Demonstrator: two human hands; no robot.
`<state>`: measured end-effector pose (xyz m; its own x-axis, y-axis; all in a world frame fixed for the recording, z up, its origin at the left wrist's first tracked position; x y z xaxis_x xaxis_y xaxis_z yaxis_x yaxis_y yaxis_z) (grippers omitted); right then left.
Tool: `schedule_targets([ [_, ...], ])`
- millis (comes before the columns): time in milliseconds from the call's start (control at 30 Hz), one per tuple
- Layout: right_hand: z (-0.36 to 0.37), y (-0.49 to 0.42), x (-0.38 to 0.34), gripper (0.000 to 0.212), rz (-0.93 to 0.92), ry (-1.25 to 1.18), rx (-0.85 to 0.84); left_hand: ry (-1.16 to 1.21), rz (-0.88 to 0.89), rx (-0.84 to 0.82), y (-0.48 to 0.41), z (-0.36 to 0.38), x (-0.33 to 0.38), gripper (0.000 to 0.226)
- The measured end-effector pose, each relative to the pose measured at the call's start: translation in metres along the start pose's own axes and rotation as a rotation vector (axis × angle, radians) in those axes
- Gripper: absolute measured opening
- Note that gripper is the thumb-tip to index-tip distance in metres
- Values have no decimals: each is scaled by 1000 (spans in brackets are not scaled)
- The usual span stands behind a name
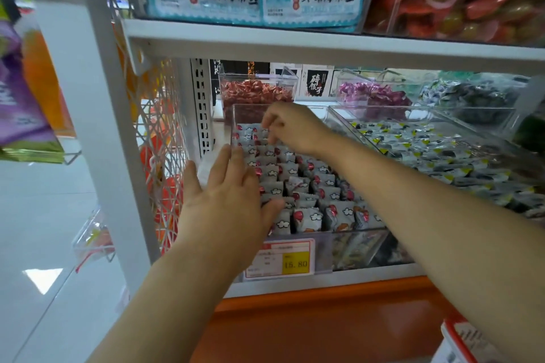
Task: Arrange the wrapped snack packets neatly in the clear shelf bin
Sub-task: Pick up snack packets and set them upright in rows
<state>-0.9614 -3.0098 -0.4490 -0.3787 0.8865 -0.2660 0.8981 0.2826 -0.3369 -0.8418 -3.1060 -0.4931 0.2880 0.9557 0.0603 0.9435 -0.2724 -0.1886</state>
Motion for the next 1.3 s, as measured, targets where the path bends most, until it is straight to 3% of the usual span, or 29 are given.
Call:
schedule_targets([
  [167, 26, -11, 4, 14, -19, 310, -108, 81, -1, -17, -2, 3, -1, 70],
  [233, 24, -11, 3, 8, -19, 315, -80, 110, 2, -5, -2, 2, -1, 68],
  [333, 1, -5, 4, 11, 28, 47, 19, 147, 9, 32, -2, -2, -1, 65],
  [467, -56, 24, 18, 8, 120, -272, 313, 273, 43, 205, 0, -22, 4, 49],
  [567, -79, 62, 37, 7, 240, -514, 462, 525, 109, 428, 9, -48, 12, 39],
  [633, -84, 91, 45, 6, 291, -624, 520, 729, 109, 465, 13, -53, 17, 39],
  [800, -72, 147, 58, 6, 388, -960, 512, 1221, -82, 249, 7, -21, 22, 43],
  [900, -59, 163, 60, 6, 420, -1093, 462, 1489, -178, 155, 3, -5, 24, 23],
  [967, -56, 169, 62, 6, 422, -1147, 465, 1596, -255, 134, 1, 4, 21, 12],
  [1167, -47, 178, 67, 9, 421, -1340, 405, 1879, -356, 74, -2, 20, 25, 15],
  [1300, -43, 181, 66, 20, 396, -1417, 361, 1849, -336, 139, -5, 17, 22, 13],
])
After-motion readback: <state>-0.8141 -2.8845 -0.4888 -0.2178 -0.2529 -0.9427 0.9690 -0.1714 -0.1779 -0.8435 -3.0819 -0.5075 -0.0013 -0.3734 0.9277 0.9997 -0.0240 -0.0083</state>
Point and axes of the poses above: each hand's wrist, its own y-axis away from the middle knuckle, its own z-axis out of the palm, x = y × z, the point moved 9 cm from there along -y, towards the middle knuckle, and after that the axes turned 10 degrees about y, right-handed, at the moved point
